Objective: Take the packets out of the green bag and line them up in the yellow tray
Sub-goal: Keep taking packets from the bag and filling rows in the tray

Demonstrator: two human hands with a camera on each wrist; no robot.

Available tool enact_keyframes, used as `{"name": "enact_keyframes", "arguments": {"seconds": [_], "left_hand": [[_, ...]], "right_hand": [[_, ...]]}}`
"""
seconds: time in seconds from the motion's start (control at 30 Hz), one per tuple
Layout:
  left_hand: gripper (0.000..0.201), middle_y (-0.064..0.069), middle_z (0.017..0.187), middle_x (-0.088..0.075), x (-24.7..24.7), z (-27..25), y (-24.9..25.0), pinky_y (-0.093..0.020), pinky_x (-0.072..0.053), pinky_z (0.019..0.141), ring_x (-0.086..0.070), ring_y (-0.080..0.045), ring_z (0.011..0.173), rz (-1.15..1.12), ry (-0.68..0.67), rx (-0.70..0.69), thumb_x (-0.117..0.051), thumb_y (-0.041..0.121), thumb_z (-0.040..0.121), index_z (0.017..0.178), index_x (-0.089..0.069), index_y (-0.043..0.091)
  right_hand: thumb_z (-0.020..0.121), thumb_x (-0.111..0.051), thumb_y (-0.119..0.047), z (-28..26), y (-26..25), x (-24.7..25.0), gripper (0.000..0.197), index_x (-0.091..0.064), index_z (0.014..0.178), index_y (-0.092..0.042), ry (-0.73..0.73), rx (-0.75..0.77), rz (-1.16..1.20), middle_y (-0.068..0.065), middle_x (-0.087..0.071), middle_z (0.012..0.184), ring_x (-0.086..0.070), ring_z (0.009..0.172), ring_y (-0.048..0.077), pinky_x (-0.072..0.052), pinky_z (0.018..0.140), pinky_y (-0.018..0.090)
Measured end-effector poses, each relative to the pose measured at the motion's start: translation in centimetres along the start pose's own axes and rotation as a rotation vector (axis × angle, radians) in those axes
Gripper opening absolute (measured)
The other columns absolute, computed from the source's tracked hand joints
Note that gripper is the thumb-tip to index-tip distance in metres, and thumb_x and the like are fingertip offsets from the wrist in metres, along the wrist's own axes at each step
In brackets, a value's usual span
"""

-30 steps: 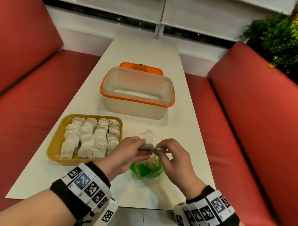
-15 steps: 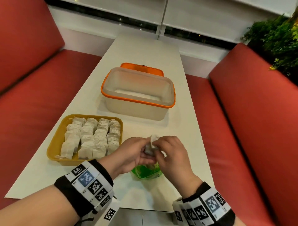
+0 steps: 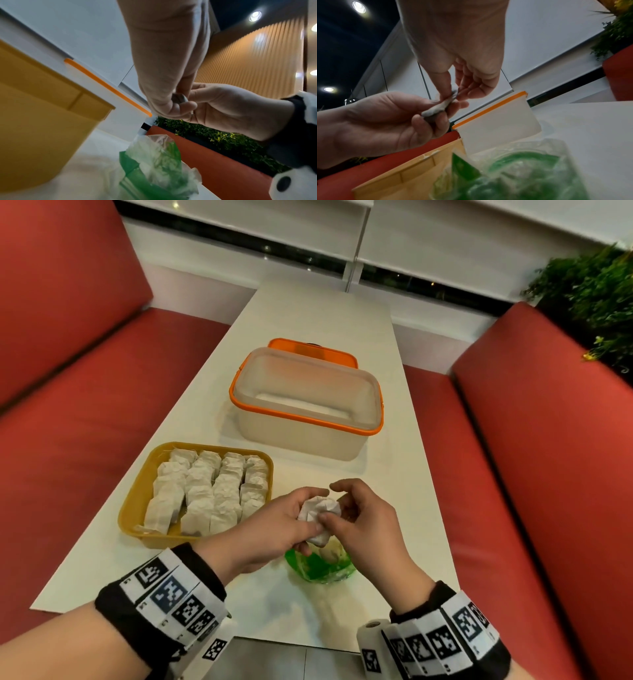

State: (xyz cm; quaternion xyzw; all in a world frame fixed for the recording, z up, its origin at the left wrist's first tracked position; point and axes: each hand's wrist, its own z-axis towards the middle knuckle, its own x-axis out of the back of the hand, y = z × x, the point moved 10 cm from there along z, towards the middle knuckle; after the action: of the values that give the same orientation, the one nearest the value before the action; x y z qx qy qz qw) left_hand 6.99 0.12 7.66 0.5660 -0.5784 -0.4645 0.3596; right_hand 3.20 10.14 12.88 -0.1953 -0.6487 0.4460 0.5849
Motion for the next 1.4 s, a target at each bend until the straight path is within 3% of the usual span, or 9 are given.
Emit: {"name": "enact_keyframes", "arguments": {"seconds": [0.2,0.4,0.47,0.57,0.8,1.1,1.2,1.3,1.4], "left_hand": [[0.030,-0.006,0.090,-0.068,4.4,-2.0,0.7,-0.027,-0.049,0.056,-0.059,-0.014,0.067,0.100,0.268,-0.092,-0.067,0.004,0.081,0.103,-0.060,0.024],[0.037,-0.001,0.084,-0.068,8.4,-5.0,1.0,-0.030,-0.053,0.060,-0.060,-0.012,0.066,0.243,0.386,-0.107,-0.070,0.003,0.075,0.092,-0.059,0.034],[0.032,0.003,0.076,-0.066,9.9,-6.0,1.0,-0.018,-0.049,0.056,-0.058,-0.001,0.062,0.263,0.410,-0.124,-0.068,0.001,0.076,0.095,-0.061,0.027],[0.031,0.008,0.072,-0.063,11.9,-7.2,0.6,-0.009,-0.042,0.053,-0.055,0.005,0.056,0.214,0.425,-0.117,-0.069,0.002,0.077,0.102,-0.062,0.019],[0.007,0.001,0.080,-0.069,19.5,-11.3,0.0,-0.022,-0.049,0.058,-0.062,-0.010,0.060,0.069,0.714,-0.142,-0.059,0.020,0.091,0.094,-0.061,0.025],[0.032,-0.010,0.095,-0.066,24.1,-12.6,-3.6,-0.020,-0.056,0.070,-0.065,-0.011,0.080,-0.286,0.883,-0.182,-0.044,0.015,0.098,0.123,-0.052,-0.003],[0.025,-0.010,0.098,-0.063,24.3,-13.0,-4.2,-0.018,-0.055,0.069,-0.065,-0.012,0.084,-0.329,0.904,-0.190,-0.043,0.014,0.099,0.113,-0.056,-0.001],[0.022,-0.013,0.100,-0.063,24.4,-12.9,-4.5,-0.019,-0.055,0.069,-0.065,-0.014,0.083,-0.319,0.897,-0.183,-0.043,0.015,0.099,0.105,-0.058,0.001],[0.021,-0.015,0.101,-0.065,24.5,-12.5,-4.8,-0.023,-0.055,0.072,-0.066,-0.015,0.081,-0.324,0.863,-0.164,-0.043,0.016,0.099,0.101,-0.059,0.003]], "right_hand": [[0.075,-0.075,-0.013,0.1,-1.6,-1.9,0.025,-0.058,0.086,-0.027,0.020,-0.021,0.014,-0.008,-0.056,0.064,-0.052,0.059,-0.003,-0.039,0.056,0.008],[0.077,-0.071,-0.019,0.2,-5.5,-6.9,0.025,-0.052,0.065,-0.030,-0.253,0.087,-0.179,-0.009,-0.055,0.062,-0.048,0.058,0.003,-0.036,0.054,0.015],[0.081,-0.068,-0.023,0.1,-7.8,-8.5,0.024,-0.052,0.065,-0.032,-0.340,0.181,-0.243,-0.011,-0.057,0.066,-0.051,0.064,0.004,-0.041,0.060,0.020],[0.086,-0.062,-0.025,0.0,-10.9,-10.3,0.018,-0.056,0.071,-0.032,-0.382,0.296,-0.350,-0.013,-0.057,0.069,-0.054,0.070,0.011,-0.045,0.065,0.028],[0.087,-0.050,-0.008,2.4,-14.9,-14.3,0.014,-0.061,0.091,-0.015,-0.375,0.353,-0.435,0.001,-0.065,0.083,-0.058,0.077,0.019,-0.046,0.068,0.029],[0.088,-0.050,-0.008,3.7,-14.2,-25.3,0.025,-0.070,0.103,-0.006,-0.755,0.328,-0.747,0.010,-0.068,0.099,-0.060,0.090,0.024,-0.045,0.070,0.028],[0.089,-0.053,-0.008,3.5,-13.0,-27.4,0.025,-0.066,0.111,-0.008,-0.865,0.278,-0.833,0.010,-0.067,0.106,-0.058,0.089,0.022,-0.043,0.065,0.025],[0.090,-0.058,-0.013,3.0,-12.1,-28.6,0.030,-0.062,0.119,-0.009,-0.971,0.279,-0.968,0.010,-0.066,0.112,-0.062,0.101,0.026,-0.049,0.081,0.029],[0.095,-0.049,-0.014,2.6,-11.7,-29.6,0.030,-0.058,0.122,-0.004,-1.012,0.308,-1.067,0.007,-0.058,0.096,-0.054,0.086,0.023,-0.041,0.060,0.018]]}}
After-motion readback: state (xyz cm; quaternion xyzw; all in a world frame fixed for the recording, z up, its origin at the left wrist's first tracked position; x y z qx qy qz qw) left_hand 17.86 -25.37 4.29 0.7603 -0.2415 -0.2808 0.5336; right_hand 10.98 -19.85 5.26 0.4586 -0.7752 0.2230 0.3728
